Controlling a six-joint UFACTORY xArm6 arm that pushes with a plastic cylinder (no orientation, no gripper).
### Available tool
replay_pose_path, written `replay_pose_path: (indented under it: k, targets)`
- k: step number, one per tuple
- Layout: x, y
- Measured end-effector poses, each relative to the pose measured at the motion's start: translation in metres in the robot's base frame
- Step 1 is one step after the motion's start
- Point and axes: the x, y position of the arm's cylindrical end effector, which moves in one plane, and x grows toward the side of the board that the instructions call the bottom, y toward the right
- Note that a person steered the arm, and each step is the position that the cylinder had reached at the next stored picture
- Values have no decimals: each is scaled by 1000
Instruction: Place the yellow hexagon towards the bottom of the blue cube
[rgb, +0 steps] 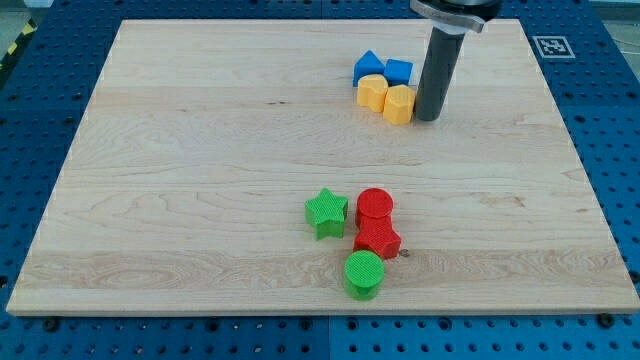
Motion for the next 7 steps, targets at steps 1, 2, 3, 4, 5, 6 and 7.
replay_pose_path:
  k: [1, 2, 3, 4, 5, 6, 7]
  targets:
    - [-15, -4]
    - [-24, -5]
    - [-20, -5]
    - [-2, -5]
    - [24, -3]
    - [57, -1]
    - [94, -1]
